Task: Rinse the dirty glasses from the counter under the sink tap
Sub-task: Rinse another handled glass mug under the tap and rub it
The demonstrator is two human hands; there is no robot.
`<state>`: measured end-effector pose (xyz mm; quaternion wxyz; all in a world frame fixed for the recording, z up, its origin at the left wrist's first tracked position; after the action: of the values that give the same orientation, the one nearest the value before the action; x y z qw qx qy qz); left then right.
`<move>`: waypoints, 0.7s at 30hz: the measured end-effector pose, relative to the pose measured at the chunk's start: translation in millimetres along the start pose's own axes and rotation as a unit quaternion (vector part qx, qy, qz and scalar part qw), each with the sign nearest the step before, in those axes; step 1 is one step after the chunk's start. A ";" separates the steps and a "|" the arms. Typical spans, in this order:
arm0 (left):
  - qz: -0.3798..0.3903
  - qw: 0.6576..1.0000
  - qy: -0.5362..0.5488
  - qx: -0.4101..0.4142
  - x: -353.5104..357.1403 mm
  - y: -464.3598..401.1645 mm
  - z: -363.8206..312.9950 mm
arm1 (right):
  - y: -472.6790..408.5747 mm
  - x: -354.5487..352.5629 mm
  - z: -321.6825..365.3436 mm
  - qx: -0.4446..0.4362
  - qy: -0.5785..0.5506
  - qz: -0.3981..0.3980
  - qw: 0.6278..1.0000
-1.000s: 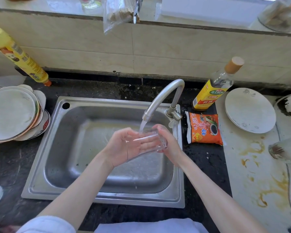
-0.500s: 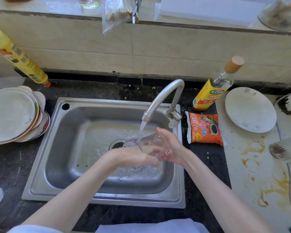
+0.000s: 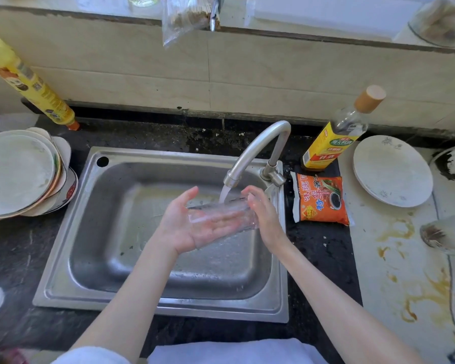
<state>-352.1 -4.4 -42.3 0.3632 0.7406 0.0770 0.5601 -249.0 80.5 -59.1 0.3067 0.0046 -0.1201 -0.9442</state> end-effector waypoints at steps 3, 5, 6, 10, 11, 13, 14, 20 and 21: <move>-0.010 0.992 -0.120 0.029 -1.8 -2.0 -3.5 | -5.0 0.8 3.5 -0.004 0.001 0.002 1.000; -0.003 0.968 -0.243 0.061 3.8 -2.1 -2.2 | -13.3 -1.3 -4.2 0.070 -0.008 0.011 0.997; -0.018 0.953 -0.293 0.070 7.7 -1.2 -1.9 | -13.7 -2.2 -11.6 0.147 -0.030 0.018 0.989; -0.062 0.847 -0.524 0.060 8.9 -7.3 -0.8 | 1.9 -0.8 -32.6 0.329 -0.095 0.062 0.938; -0.062 0.817 -0.571 0.056 5.0 -8.8 1.8 | 2.7 -1.7 -32.9 0.326 -0.099 0.055 0.939; -0.056 0.737 -0.670 0.068 0.3 -5.1 6.3 | 0.9 -4.2 -31.4 0.316 -0.103 0.027 0.943; -0.054 0.687 -0.720 0.088 2.1 -0.3 8.5 | -0.6 -5.2 -29.5 0.310 -0.097 0.018 0.946; 0.034 0.769 -0.638 0.028 5.6 7.0 9.7 | -3.3 -6.1 -25.1 0.234 -0.101 -0.021 0.967; 0.064 0.825 -0.560 0.037 10.9 8.9 7.6 | -2.8 -4.6 -25.2 0.220 -0.120 -0.032 0.968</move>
<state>-344.0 -8.6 -29.1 0.2796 0.9431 -0.1668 0.0682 -244.8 79.7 -84.6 0.2514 -0.0375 -0.3601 -0.8976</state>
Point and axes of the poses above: each hand's wrist, its own y-axis away from the middle knuckle, its own x-axis out of the palm, z = x × y, the point moved 6 cm from there along -y, towards the middle knuckle, and after that the axes turned 7 degrees about -y, right-handed, at the moved point
